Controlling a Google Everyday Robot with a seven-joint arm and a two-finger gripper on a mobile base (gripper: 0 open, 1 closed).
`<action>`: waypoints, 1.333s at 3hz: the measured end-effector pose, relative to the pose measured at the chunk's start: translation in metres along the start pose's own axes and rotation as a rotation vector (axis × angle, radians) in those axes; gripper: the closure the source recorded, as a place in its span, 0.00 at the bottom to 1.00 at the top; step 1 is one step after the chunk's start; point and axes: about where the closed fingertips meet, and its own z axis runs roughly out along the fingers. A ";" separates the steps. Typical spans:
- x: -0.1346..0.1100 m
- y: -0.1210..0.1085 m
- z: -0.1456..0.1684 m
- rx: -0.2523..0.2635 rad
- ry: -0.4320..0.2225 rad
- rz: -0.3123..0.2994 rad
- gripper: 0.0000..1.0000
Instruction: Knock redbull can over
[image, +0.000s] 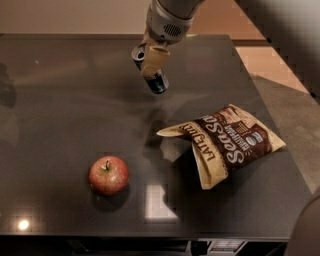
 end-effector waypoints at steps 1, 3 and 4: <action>0.001 0.020 0.022 -0.074 0.143 -0.164 0.77; 0.014 0.045 0.047 -0.188 0.304 -0.349 0.30; 0.016 0.053 0.054 -0.224 0.330 -0.403 0.07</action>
Offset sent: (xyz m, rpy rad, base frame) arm -0.0288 0.0001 -0.0710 -0.5032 0.0160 0.3172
